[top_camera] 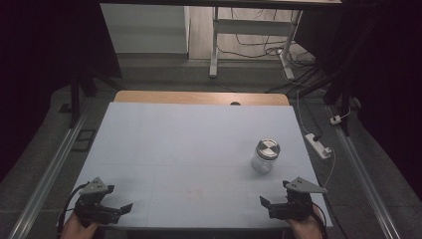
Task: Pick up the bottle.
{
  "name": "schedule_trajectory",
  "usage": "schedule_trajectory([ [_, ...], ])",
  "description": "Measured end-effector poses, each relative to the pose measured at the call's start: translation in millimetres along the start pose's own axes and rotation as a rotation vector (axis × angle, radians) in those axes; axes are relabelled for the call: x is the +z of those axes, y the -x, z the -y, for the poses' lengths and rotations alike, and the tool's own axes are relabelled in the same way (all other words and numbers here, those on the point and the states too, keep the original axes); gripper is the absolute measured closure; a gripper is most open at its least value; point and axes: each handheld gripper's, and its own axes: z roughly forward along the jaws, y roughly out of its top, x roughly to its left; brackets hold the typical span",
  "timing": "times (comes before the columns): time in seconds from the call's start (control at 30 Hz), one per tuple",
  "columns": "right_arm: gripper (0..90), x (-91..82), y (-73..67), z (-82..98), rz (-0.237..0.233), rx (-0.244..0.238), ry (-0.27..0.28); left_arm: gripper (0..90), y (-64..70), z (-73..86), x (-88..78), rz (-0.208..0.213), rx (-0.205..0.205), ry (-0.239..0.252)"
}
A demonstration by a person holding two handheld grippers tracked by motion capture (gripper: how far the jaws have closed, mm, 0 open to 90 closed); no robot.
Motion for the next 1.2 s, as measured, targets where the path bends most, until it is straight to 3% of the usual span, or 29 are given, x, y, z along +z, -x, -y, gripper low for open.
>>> schedule_trajectory([
  [0.43,0.0,5.8,3.1,-7.0,-0.022,-0.017,0.022,0.1,0.0,1.0,-1.9,0.002,0.003,0.019],
  [0.73,0.0,12.3,4.5,-15.1,-0.038,-0.029,0.065,0.0,-0.2,1.4,-2.5,-0.002,-0.001,0.025],
  [1.2,0.0,31.5,15.0,-23.1,0.021,-0.018,0.037,0.0,0.2,1.2,-2.6,0.001,0.005,0.026],
])
